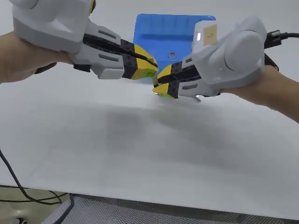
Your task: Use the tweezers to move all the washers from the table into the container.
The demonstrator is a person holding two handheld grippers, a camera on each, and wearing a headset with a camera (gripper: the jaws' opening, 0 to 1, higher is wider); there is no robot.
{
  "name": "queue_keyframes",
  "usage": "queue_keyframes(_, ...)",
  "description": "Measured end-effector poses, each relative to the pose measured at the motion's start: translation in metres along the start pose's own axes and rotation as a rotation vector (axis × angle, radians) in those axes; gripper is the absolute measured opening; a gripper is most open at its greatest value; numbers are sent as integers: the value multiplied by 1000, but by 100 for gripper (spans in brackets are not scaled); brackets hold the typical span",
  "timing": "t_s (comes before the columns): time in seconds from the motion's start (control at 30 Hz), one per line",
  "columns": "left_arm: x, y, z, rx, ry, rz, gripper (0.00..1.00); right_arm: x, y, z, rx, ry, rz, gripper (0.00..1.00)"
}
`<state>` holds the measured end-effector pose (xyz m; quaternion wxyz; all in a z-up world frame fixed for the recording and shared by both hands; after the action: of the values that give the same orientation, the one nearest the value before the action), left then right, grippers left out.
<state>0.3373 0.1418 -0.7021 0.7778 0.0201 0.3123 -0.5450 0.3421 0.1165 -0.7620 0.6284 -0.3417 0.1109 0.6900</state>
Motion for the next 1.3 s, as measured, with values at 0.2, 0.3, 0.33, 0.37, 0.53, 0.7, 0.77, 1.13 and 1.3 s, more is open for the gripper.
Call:
queue_keyframes(0.2, -1, -5, 0, 16, 5, 0, 6, -1, 2, 2, -12, 0, -6, 10)
queue_keyframes(0.3, -3, -3, 1, 19, 5, -1, 6, -3, 2, 4, -13, -4, -10, 10)
queue_keyframes(0.33, -4, -4, 2, 20, 4, -1, 6, -4, 2, 5, -14, -5, -11, 10)
queue_keyframes(0.37, -5, -5, 4, 15, 0, -4, 6, -4, 1, 6, -17, -6, -12, 10)
queue_keyframes(0.53, -11, -9, 11, 15, -11, -6, 6, -10, -1, 13, -29, -10, -10, 10)
queue_keyframes(0.7, -13, -10, 14, 38, -12, 1, 6, -16, -4, 21, -42, -11, -18, 10)
queue_keyframes(0.77, -16, -12, 19, 41, -13, 3, 6, -19, -6, 24, -45, -13, -23, 10)
queue_keyframes(1.13, -30, -20, 43, 96, -22, 17, 6, -34, -17, 41, -64, -34, -65, 10)
queue_keyframes(1.3, -30, -18, 46, 111, -28, 19, 6, -39, -25, 45, -80, -41, -91, 10)
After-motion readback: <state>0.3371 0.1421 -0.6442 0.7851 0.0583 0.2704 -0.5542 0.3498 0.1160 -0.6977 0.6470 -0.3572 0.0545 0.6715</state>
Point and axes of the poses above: the centre of the closed fingertips' face, and the gripper's own axes: x roughly forward along the fingers, y roughly to its left, z roughly out of its top, the point moved 3 cm from there along -x, roughly backward along the fingers, and after that the axes turned 13 degrees about -x, right-handed, at the moved point
